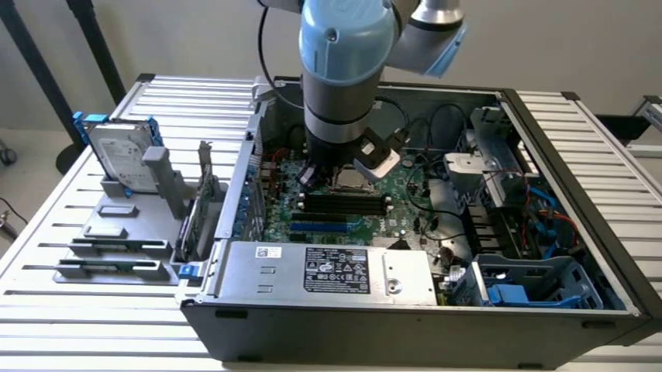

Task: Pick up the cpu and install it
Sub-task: 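Install the first cpu locking lever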

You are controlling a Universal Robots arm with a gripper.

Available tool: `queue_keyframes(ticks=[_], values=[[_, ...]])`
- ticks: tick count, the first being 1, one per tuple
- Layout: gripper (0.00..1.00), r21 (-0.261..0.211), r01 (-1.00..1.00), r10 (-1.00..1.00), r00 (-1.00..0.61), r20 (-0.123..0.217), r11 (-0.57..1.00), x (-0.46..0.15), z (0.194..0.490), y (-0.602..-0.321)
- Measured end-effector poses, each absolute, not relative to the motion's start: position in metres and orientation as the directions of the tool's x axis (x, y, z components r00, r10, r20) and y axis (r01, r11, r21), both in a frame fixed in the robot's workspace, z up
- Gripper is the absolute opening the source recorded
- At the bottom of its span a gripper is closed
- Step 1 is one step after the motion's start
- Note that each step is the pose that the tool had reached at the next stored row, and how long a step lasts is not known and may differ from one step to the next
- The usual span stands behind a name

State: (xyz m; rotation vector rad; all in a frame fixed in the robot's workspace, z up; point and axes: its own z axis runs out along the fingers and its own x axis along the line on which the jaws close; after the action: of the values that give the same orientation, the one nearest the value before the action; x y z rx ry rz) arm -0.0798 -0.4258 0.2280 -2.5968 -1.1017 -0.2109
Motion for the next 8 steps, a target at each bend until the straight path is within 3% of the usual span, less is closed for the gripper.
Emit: queue_keyframes(ticks=[8], values=[[0.11, -0.226, 0.721, 0.675, 0.693, 0.253, -0.655, -0.083, 0.217, -0.423]])
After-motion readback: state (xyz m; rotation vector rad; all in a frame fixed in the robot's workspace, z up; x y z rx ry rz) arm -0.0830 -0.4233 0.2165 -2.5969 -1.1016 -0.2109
